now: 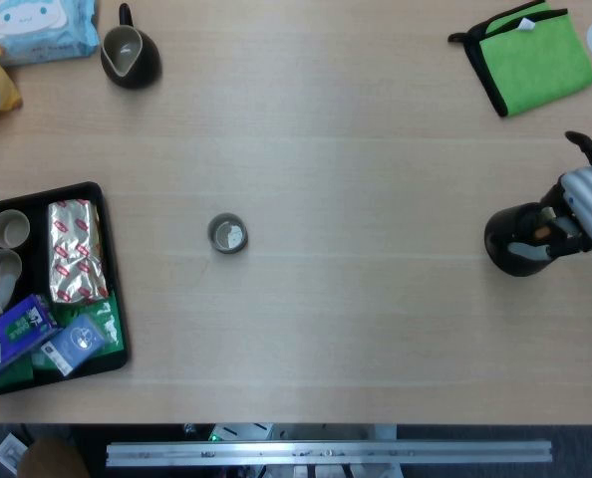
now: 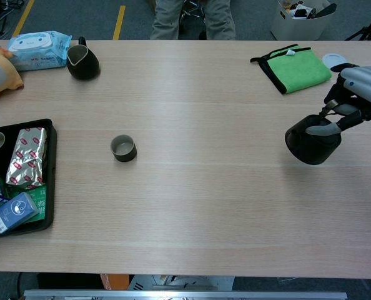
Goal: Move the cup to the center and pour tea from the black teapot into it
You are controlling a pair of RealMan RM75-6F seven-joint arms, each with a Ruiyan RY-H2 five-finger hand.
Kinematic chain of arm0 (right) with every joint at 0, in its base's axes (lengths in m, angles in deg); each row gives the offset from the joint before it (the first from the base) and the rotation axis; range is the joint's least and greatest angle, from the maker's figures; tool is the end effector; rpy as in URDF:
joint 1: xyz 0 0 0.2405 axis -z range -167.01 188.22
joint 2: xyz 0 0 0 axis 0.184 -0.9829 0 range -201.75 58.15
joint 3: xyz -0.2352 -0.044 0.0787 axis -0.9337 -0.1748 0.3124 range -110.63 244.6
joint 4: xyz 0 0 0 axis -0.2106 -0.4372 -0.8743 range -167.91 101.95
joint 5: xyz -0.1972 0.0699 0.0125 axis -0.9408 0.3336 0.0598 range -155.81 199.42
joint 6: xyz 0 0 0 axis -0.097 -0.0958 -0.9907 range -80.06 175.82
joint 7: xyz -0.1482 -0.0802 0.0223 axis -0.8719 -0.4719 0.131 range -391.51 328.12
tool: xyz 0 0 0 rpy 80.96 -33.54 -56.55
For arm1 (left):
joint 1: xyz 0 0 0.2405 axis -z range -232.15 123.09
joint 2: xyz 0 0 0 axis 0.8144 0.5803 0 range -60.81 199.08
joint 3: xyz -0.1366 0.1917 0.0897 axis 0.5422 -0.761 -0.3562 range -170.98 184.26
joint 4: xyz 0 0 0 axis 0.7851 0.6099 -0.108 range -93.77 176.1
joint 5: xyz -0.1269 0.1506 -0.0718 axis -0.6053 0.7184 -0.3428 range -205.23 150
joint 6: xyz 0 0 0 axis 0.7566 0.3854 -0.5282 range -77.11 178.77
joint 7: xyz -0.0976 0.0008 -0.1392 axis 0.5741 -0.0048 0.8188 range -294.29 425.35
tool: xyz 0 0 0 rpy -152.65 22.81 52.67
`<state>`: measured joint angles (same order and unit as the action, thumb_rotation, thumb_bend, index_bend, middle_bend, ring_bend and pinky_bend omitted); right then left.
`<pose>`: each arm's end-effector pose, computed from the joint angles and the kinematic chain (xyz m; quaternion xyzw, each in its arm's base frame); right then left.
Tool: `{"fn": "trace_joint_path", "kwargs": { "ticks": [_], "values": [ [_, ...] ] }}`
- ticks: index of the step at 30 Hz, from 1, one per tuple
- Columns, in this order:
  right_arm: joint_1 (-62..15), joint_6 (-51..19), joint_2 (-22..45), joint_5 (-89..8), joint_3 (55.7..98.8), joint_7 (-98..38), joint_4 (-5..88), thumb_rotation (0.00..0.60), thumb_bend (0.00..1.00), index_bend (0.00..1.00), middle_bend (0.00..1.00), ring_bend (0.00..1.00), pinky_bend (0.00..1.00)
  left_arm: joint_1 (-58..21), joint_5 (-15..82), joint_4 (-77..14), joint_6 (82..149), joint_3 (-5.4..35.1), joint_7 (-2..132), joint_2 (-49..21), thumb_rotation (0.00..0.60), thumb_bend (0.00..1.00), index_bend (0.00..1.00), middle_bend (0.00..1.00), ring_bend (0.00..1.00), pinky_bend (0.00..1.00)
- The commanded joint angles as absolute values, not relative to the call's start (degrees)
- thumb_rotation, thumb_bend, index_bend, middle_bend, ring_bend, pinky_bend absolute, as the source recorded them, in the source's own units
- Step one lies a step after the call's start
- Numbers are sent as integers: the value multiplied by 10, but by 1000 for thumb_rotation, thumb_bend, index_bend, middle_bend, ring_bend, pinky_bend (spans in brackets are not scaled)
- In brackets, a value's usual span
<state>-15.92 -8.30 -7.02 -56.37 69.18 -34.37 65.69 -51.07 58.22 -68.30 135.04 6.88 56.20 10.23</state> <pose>-0.2373 -0.2859 0.0695 0.7265 -0.4476 0.3202 0.4114 -0.2624 0.1858 0.1515 -0.5995 -0.4254 -0.3761 0.5641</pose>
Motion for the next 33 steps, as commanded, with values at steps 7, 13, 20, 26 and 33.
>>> {"fn": "trace_joint_path", "kwargs": {
  "ticks": [7,13,20,26,33],
  "values": [
    [-159,-90,-76,-570,688,-364,659,361,294,1000,954,901,0,-510,585,-680,1350,69,567,102,600,266,144,187,154,82],
    [-159,-93,-84,-574,686,-378,664,367,314,1000,954,901,0,-508,588,-679,1348,67,567,101,600,266,144,187,154,81],
    [-153,-109,-89,-582,685,-389,661,407,331,1000,954,902,0,-507,590,-676,1347,67,571,98,600,266,144,187,154,82],
    [-147,-123,-92,-589,685,-398,660,449,331,1000,954,902,0,-499,594,-670,1335,67,571,97,600,266,144,188,154,82],
    [-141,-134,-102,-591,687,-395,665,455,329,1000,954,902,0,-476,609,-670,1307,68,568,99,600,266,144,191,154,82]
  ]
}}
